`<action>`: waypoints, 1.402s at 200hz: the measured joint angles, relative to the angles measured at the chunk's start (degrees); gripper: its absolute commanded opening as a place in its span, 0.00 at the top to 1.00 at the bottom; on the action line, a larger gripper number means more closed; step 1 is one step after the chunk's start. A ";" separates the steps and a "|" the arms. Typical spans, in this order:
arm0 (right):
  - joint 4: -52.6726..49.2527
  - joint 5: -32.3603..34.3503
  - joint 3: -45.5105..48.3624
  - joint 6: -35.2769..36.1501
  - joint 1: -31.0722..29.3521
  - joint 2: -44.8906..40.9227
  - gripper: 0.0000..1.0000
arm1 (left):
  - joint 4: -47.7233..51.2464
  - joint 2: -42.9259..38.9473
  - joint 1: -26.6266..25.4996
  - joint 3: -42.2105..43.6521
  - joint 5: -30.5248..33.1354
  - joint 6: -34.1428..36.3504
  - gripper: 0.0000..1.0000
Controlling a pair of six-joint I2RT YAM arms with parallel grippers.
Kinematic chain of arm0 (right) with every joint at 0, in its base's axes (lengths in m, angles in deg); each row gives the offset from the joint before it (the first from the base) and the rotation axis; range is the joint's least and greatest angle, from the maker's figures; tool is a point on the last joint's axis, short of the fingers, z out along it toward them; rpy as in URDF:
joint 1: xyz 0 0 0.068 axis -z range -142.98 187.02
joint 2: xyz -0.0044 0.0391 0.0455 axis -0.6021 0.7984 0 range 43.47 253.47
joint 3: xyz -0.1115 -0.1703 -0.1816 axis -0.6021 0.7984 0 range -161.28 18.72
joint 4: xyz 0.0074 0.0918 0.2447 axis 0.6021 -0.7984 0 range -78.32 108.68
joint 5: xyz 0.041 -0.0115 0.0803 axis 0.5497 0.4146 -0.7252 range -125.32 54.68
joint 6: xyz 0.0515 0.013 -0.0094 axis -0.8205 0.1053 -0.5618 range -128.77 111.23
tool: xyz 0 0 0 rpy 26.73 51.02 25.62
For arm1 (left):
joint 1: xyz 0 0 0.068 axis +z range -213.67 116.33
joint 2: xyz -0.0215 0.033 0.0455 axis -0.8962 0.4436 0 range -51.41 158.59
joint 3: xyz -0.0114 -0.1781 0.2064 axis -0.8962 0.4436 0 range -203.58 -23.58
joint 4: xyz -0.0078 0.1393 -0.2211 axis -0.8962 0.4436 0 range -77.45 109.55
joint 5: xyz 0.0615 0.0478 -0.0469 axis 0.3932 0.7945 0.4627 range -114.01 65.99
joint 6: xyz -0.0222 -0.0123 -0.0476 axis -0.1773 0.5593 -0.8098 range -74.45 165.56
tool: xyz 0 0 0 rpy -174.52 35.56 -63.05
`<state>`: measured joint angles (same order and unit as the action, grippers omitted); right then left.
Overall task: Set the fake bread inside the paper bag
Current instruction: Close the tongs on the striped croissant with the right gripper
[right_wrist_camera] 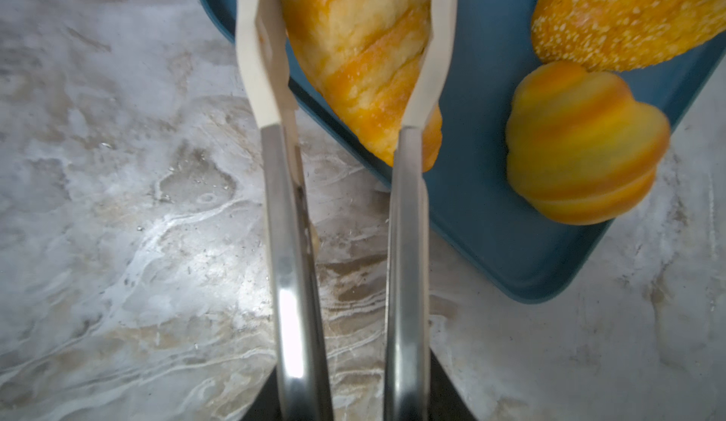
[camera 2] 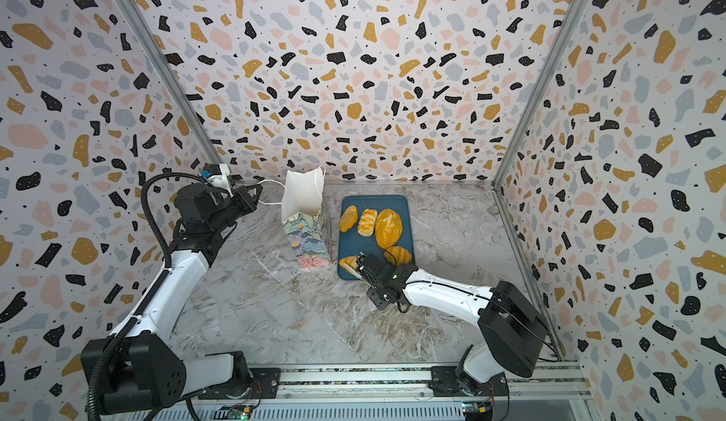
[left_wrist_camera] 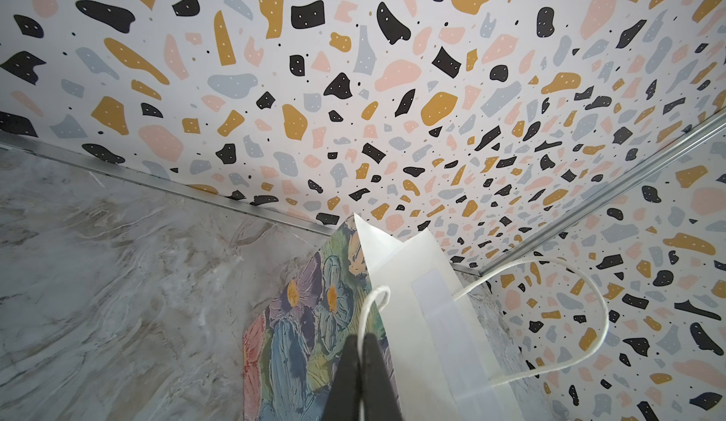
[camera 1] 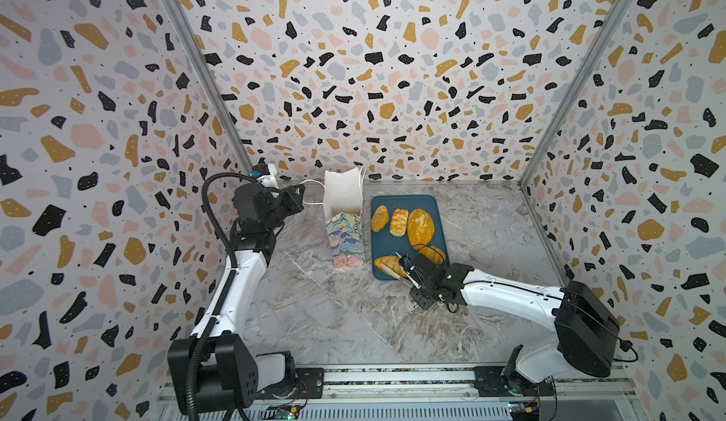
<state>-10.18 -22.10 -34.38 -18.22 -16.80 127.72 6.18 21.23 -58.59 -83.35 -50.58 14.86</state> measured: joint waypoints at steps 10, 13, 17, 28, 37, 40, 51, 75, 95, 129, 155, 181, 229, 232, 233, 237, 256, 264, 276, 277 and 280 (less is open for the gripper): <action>0.52 -0.04 0.59 0.35 0.24 -1.44 0.77 | -0.15 0.00 0.00 0.00 0.00 0.11 1.00; 0.59 -0.02 0.74 0.39 0.31 -1.81 0.77 | -0.20 0.00 0.00 0.00 0.00 0.13 1.00; 0.70 -0.04 0.92 0.52 0.44 -2.32 0.77 | -0.26 0.00 0.00 0.00 0.00 0.20 1.00; 1.16 -0.13 1.38 0.81 0.66 -3.52 0.77 | -0.52 0.00 0.00 0.00 -0.04 0.35 1.00; 1.36 -0.20 1.57 1.09 1.09 -4.24 0.77 | -0.85 0.00 0.00 0.07 -0.07 0.50 1.00; 1.40 -0.22 1.57 1.20 1.25 -4.42 0.77 | -1.01 0.00 0.00 0.09 -0.09 0.55 1.00; 1.51 -0.39 1.60 1.66 2.05 -4.66 0.77 | -1.55 0.00 0.00 0.24 -0.13 0.76 1.00; 1.49 -1.31 1.60 2.38 4.42 -4.68 0.80 | -2.86 0.00 0.00 0.94 -0.13 1.31 1.00; 1.60 -2.38 1.60 2.67 6.19 -4.68 0.81 | -3.04 0.00 0.00 1.31 -0.09 1.62 1.00; 1.88 -3.39 1.05 3.06 7.32 -3.96 0.83 | -3.32 -0.15 0.00 1.40 -0.11 1.84 1.00; 1.81 -4.31 -0.72 3.32 7.30 -2.78 0.84 | -3.91 -0.87 -0.31 2.01 0.11 2.58 1.00; 1.53 -4.76 -2.93 3.06 7.30 -2.78 0.84 | -1.88 -1.79 -2.14 1.81 2.36 5.77 1.00; 1.53 -4.87 -6.67 -0.26 7.30 -3.15 0.84 | 0.48 -2.62 -4.46 1.64 4.94 9.14 1.00; 1.60 -4.87 -6.86 -0.55 7.30 -3.21 0.84 | 0.48 -2.62 -4.46 1.64 4.98 9.14 1.00; 1.62 -4.85 -6.95 -0.70 7.30 -3.23 0.84 | 0.52 -2.62 -4.46 1.64 5.03 9.14 1.00; 1.70 -4.85 -7.13 -1.09 7.30 -3.37 0.84 | 0.61 -2.60 -4.46 1.64 5.09 9.14 1.00; 2.40 -4.68 -7.23 -3.26 7.30 -4.83 0.84 | 1.18 -2.58 -4.44 1.64 5.46 9.11 1.00; 2.62 -4.63 -7.23 -4.07 7.30 -5.60 0.84 | 1.22 -2.58 -4.46 1.64 5.60 9.07 1.00; 3.19 -4.46 -7.23 -5.27 7.30 -6.73 0.84 | 1.18 -2.58 -4.46 1.64 5.70 8.98 1.00; 3.23 -4.44 -7.23 -5.33 7.30 -6.80 0.84 | 1.18 -2.58 -4.46 1.64 5.73 8.96 1.00; 3.41 -4.37 -7.23 -5.62 7.30 -7.02 0.84 | 1.18 -2.58 -4.46 1.64 5.79 8.92 1.00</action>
<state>-6.77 -26.48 -41.61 -23.84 -9.50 120.70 7.36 18.65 -63.05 -81.71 -44.79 23.77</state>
